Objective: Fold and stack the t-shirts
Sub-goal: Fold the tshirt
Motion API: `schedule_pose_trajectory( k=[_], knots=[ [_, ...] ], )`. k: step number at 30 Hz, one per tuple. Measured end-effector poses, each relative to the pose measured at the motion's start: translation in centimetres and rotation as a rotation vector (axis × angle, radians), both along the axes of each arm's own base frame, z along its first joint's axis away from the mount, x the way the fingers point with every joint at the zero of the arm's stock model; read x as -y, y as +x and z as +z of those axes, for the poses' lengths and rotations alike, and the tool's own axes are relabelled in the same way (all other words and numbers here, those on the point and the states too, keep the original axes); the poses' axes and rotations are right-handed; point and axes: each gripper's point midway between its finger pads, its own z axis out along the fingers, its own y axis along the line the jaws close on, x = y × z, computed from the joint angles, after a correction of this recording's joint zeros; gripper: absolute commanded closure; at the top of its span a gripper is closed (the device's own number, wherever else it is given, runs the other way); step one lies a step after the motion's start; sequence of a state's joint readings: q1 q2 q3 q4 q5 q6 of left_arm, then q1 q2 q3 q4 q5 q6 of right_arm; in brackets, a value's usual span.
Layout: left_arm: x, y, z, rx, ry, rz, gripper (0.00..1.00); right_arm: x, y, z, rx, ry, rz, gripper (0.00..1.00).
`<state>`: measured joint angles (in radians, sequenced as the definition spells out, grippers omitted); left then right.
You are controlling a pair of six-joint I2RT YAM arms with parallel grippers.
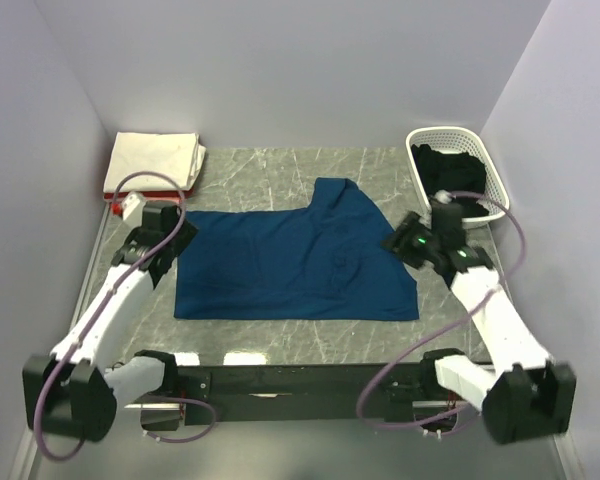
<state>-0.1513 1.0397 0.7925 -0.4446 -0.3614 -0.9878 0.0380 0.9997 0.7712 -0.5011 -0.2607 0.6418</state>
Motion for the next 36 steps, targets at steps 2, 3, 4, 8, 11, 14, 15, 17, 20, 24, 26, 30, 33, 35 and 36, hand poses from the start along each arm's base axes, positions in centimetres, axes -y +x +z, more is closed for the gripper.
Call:
schedule_pose_trajectory(
  k=[2,3,4,8,11,14,15,17,20,24,26,30,33,35,36],
  knots=[
    [0.9,1.3,0.0,-0.009,0.017,-0.044,0.39,-2.9,1.2,0.6,0.005,-0.065,0.087,0.53],
    [1.3,1.9,0.0,-0.008,0.023,-0.066,0.38,-4.5,1.9,1.0,0.020,-0.090,0.130,0.55],
    [1.6,2.1,0.0,-0.010,0.028,-0.084,0.38,-5.6,2.5,1.2,0.029,-0.112,0.154,0.56],
    [2.9,2.2,0.2,-0.004,0.027,-0.174,0.37,-8.4,3.9,-0.4,0.017,-0.213,0.208,0.58],
    [3.9,2.0,0.8,0.013,0.020,-0.246,0.37,-9.6,3.8,-3.4,-0.048,-0.277,0.250,0.58],
    [4.6,1.6,2.0,0.049,0.010,-0.299,0.37,-10.4,4.0,-6.0,-0.110,-0.327,0.281,0.58],
    [4.9,1.5,2.5,0.066,0.005,-0.315,0.37,-10.8,4.2,-6.9,-0.132,-0.343,0.292,0.59],
    [5.3,1.4,3.2,0.090,0.001,-0.345,0.37,-11.2,4.6,-8.2,-0.156,-0.370,0.301,0.59],
    [5.6,1.2,3.4,0.095,0.006,-0.376,0.36,-11.6,4.9,-9.7,-0.185,-0.395,0.314,0.59],
    [5.9,1.2,3.3,0.095,0.015,-0.403,0.36,-11.9,5.4,-10.7,-0.206,-0.419,0.317,0.59],
    [5.9,1.1,3.1,0.091,0.016,-0.411,0.36,-12.0,5.8,-10.9,-0.204,-0.428,0.314,0.59],
    [6.0,1.0,2.8,0.086,0.017,-0.422,0.37,-11.9,5.8,-11.5,-0.214,-0.449,0.309,0.59],
    [6.2,0.9,2.5,0.080,0.011,-0.432,0.37,-11.7,5.8,-12.0,-0.223,-0.461,0.305,0.59],
    [6.3,0.8,2.4,0.077,0.007,-0.437,0.37,-11.6,5.9,-12.1,-0.223,-0.467,0.303,0.59],
    [6.4,0.8,2.4,0.077,0.007,-0.438,0.37,-11.7,5.8,-12.1,-0.224,-0.468,0.304,0.59]
  ],
)
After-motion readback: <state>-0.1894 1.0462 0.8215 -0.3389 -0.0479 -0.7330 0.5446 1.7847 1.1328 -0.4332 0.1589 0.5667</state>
